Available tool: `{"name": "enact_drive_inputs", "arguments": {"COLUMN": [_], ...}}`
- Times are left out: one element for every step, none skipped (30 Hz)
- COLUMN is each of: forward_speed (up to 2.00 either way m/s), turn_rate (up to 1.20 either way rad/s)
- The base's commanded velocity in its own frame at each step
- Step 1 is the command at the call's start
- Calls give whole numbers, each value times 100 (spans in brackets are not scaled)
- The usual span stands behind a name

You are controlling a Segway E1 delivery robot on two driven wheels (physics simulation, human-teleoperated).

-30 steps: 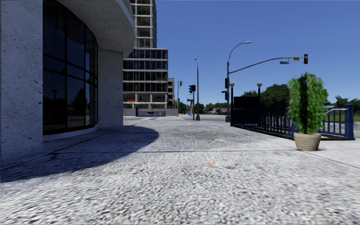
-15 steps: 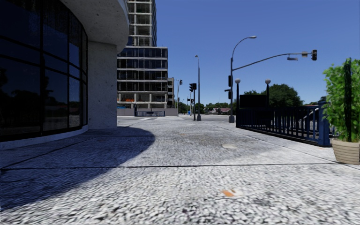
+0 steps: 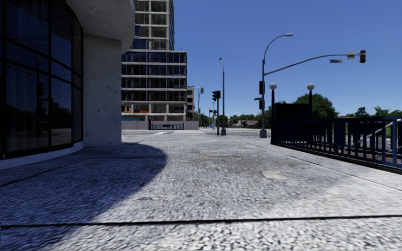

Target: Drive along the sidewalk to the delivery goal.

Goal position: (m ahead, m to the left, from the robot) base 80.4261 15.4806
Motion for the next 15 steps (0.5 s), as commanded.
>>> {"name": "enact_drive_inputs", "arguments": {"forward_speed": [200, 200, 200, 200, 200, 200, 200, 200, 200, 200, 200, 200, 200, 200, 200], "turn_rate": [0, 0, 0, 0, 0, 0, 0, 0, 0, 0, 0, 0, 0, 0, 0]}}
